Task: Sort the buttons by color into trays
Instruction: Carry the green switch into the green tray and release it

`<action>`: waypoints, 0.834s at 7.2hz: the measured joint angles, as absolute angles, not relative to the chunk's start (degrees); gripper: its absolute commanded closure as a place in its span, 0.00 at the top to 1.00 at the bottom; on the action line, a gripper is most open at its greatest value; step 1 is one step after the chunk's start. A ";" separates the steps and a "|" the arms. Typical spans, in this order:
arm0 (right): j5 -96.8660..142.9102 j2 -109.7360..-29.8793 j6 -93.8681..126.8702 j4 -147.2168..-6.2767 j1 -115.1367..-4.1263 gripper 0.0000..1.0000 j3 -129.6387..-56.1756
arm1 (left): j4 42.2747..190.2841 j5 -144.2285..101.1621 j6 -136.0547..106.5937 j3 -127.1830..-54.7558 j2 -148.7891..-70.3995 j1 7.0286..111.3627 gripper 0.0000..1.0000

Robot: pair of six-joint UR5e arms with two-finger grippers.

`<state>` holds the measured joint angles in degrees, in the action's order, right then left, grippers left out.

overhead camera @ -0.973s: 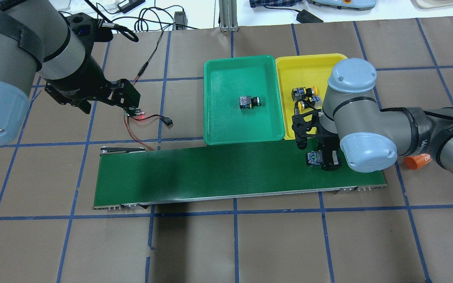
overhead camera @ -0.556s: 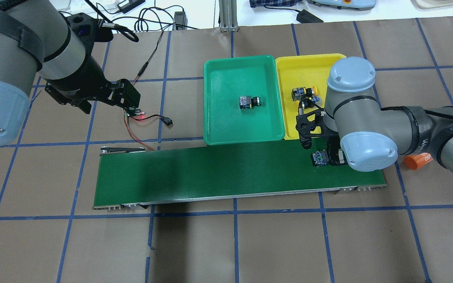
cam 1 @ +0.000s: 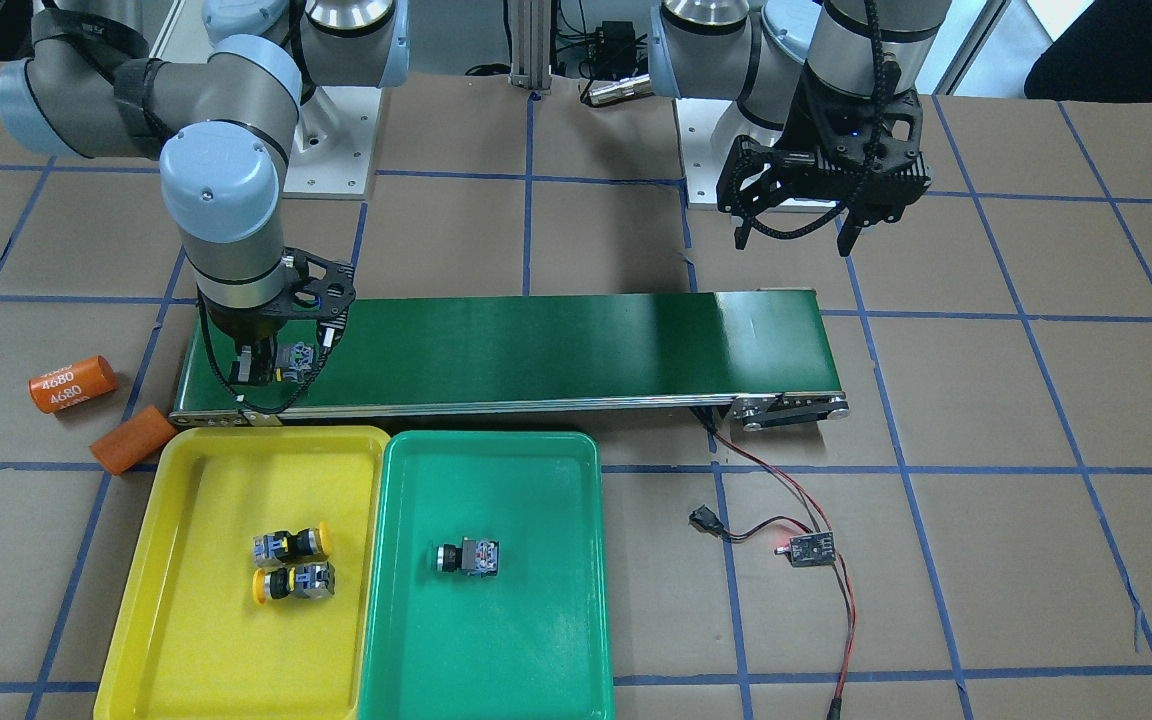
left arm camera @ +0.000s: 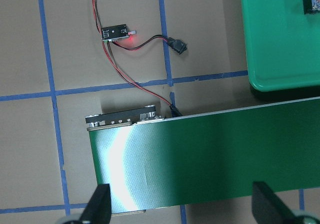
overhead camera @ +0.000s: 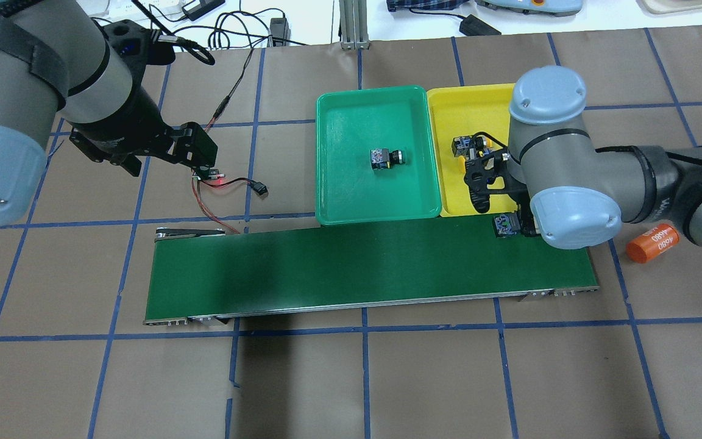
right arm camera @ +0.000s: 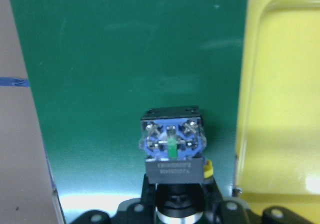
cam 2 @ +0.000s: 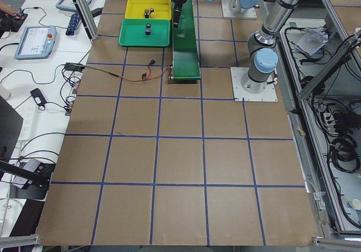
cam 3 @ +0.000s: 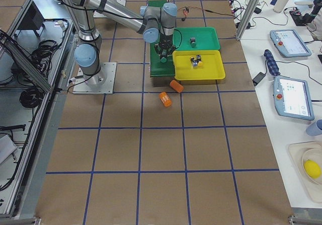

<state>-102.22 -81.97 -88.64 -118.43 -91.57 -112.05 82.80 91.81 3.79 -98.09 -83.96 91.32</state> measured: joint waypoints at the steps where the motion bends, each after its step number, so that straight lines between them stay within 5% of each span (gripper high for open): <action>1: -101.96 -80.06 -88.48 -118.32 -91.69 0.00 -108.47 | 82.79 91.83 3.78 -98.09 -83.99 91.32 1.00; 6: -101.60 -61.57 -81.14 -118.16 -103.04 0.00 -82.82 | 82.79 91.85 3.78 -97.84 -84.20 91.32 1.00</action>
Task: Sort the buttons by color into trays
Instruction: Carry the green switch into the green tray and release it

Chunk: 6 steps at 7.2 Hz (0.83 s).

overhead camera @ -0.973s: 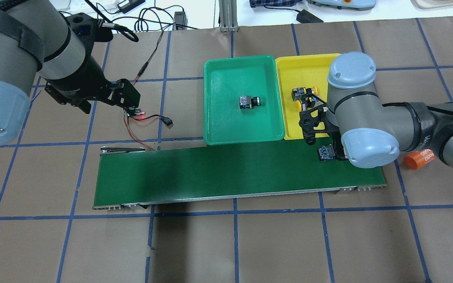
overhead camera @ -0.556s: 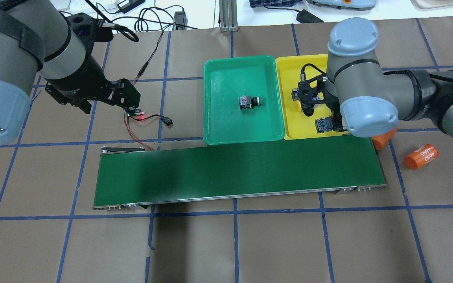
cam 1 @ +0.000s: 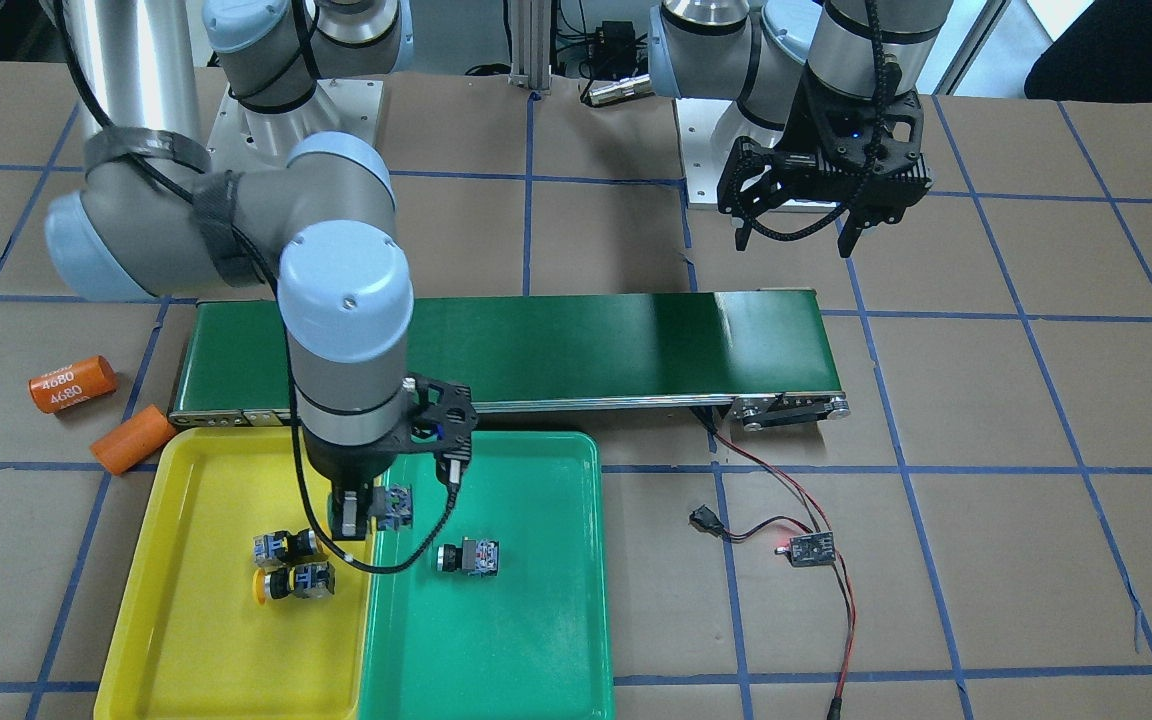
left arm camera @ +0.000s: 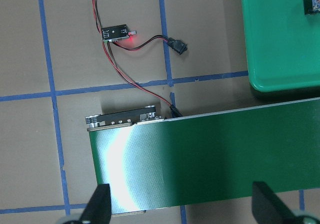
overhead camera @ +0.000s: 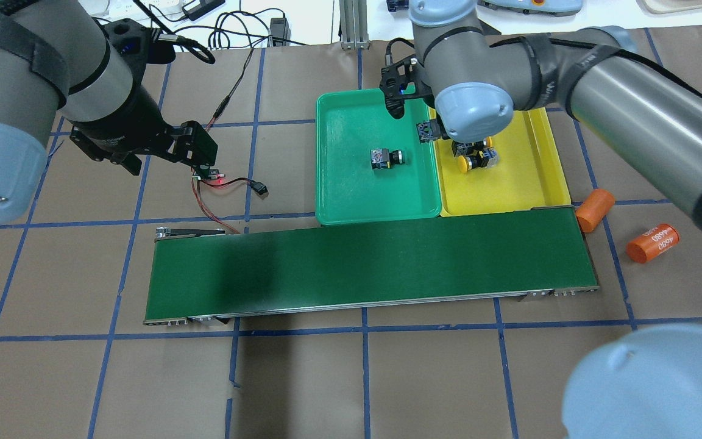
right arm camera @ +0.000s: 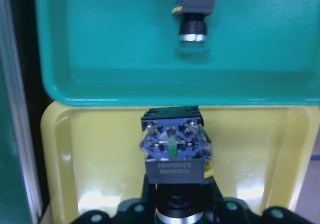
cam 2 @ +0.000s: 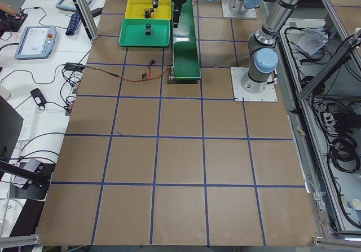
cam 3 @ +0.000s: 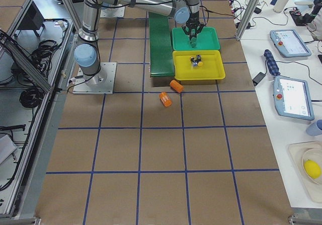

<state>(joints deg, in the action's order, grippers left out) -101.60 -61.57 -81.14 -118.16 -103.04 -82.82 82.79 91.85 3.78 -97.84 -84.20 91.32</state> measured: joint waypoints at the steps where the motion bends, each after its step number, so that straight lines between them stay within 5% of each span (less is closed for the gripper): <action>1: -101.61 -57.61 -78.88 -118.15 -105.44 0.00 -78.89 | 82.79 91.83 3.78 -97.74 -84.24 91.32 1.00; 3: -101.72 -52.95 -76.99 -118.16 -109.03 0.03 -73.87 | 82.79 91.77 3.78 -97.70 -84.25 91.32 1.00; 4: -101.47 -51.95 -76.76 -118.06 -109.75 0.34 -73.17 | 82.79 91.78 3.78 -97.72 -84.27 91.32 1.00; 5: -101.26 -51.43 -76.68 -117.94 -110.06 0.81 -73.08 | 82.80 91.81 3.78 -97.73 -84.28 91.32 1.00; 6: -100.38 -51.27 -76.66 -117.91 -110.18 1.00 -73.25 | 82.79 91.83 3.78 -97.72 -84.29 91.30 1.00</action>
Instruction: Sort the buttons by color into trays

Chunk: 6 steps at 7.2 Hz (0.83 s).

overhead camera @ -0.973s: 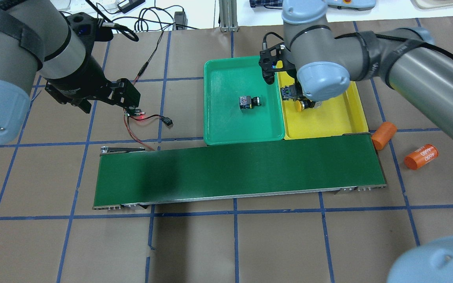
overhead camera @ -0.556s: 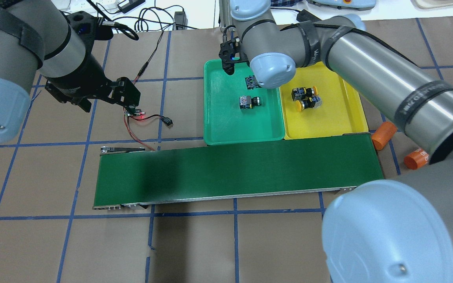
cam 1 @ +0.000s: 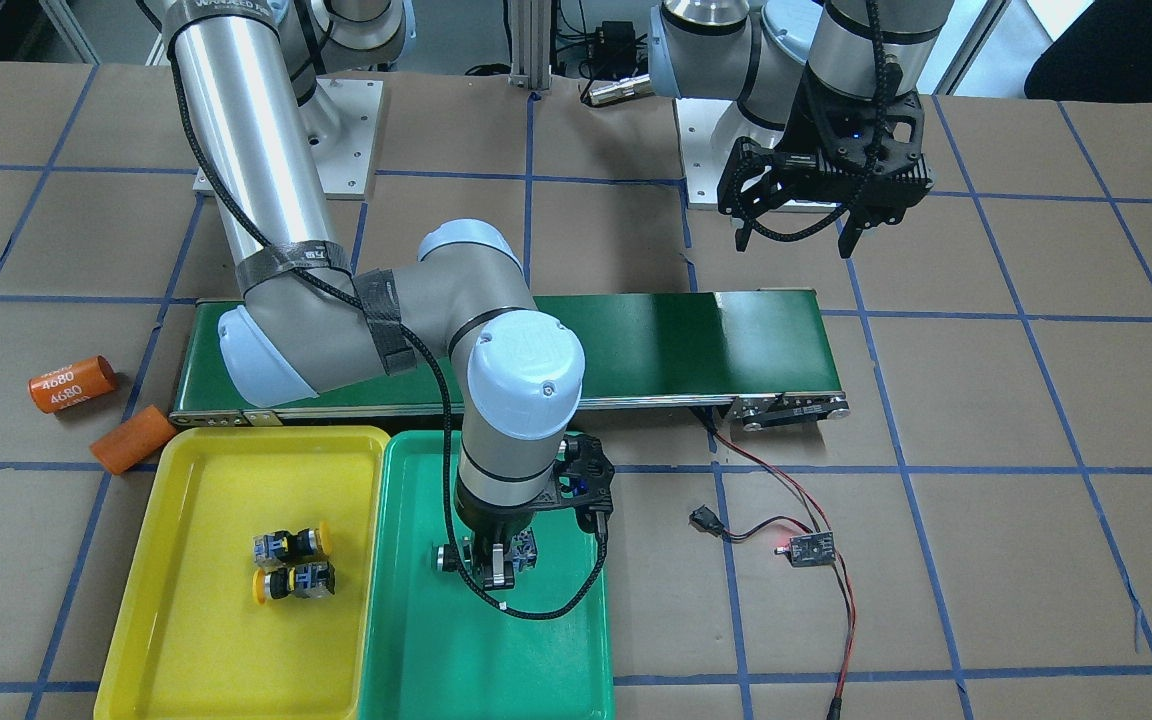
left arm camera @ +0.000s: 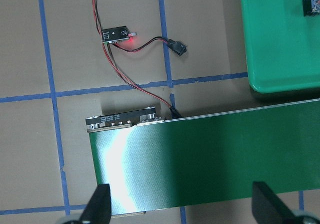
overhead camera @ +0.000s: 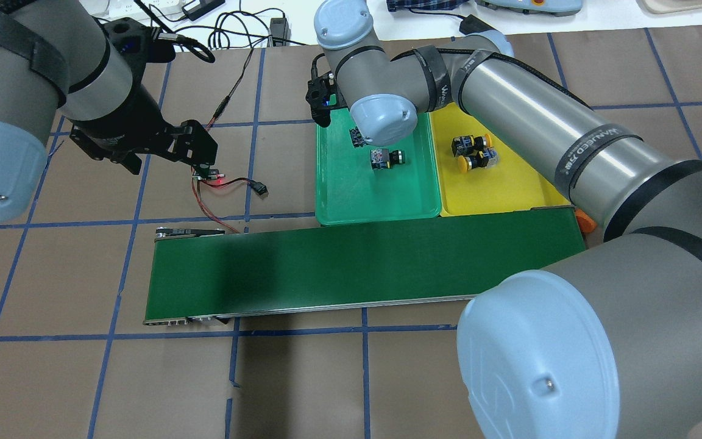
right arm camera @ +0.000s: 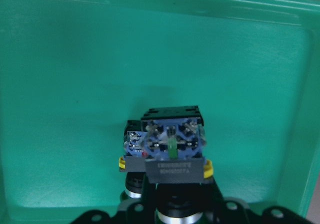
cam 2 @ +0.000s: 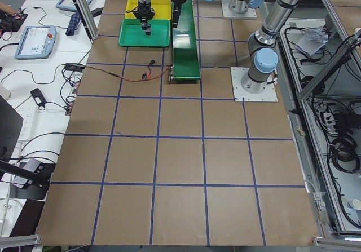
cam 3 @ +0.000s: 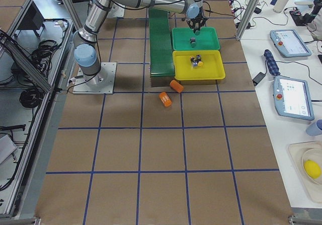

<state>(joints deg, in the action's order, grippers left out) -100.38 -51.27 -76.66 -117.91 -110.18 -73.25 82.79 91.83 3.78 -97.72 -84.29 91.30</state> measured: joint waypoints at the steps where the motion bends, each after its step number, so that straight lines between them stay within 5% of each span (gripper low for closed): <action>1: -97.86 -51.31 -76.65 -117.95 -110.16 1.00 -73.56 | 82.79 91.84 3.80 -97.69 -84.28 91.26 1.00; 6: -93.99 -57.83 -78.80 -112.38 -103.88 1.00 -73.99 | 82.79 91.85 3.78 -97.60 -84.22 91.23 1.00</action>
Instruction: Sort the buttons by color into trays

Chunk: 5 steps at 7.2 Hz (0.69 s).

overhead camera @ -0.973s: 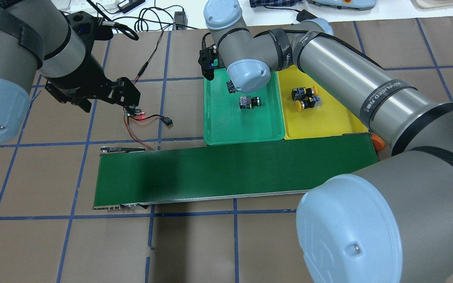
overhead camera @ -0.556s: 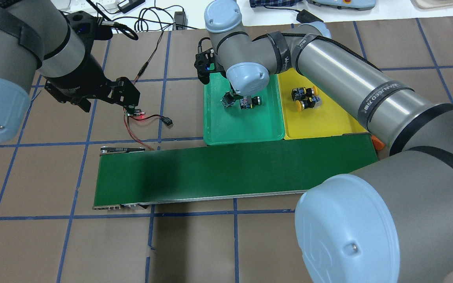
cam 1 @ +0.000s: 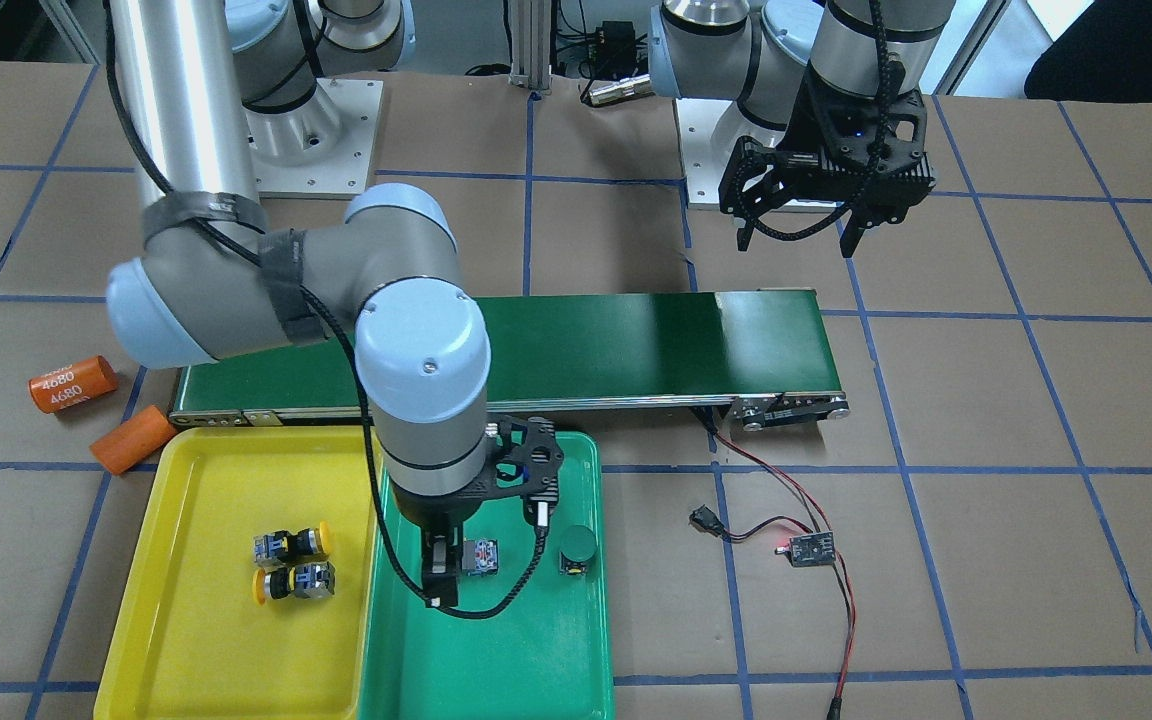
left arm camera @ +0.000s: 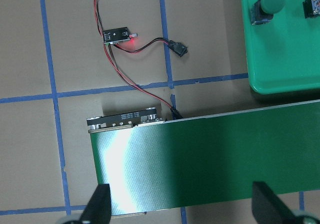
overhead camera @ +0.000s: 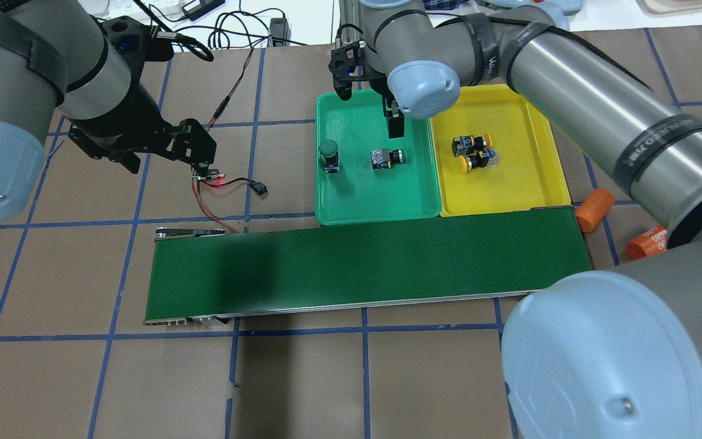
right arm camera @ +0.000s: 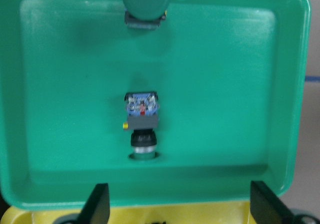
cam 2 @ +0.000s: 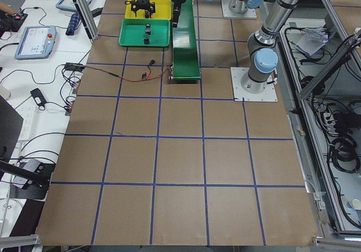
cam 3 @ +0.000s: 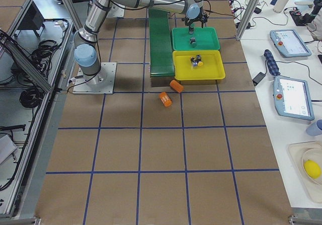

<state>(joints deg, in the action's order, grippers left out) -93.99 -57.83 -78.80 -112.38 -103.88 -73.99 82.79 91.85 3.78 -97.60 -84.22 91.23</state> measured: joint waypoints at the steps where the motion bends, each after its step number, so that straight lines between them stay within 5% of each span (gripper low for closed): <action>1: -94.05 -60.98 -80.15 -107.23 -101.64 1.00 -74.00 | 82.79 91.85 3.78 -97.55 -84.23 91.21 1.00; 5: -93.77 -74.83 -80.90 -90.40 -98.96 1.00 -74.03 | 82.79 91.77 3.76 -97.20 -84.33 91.15 1.00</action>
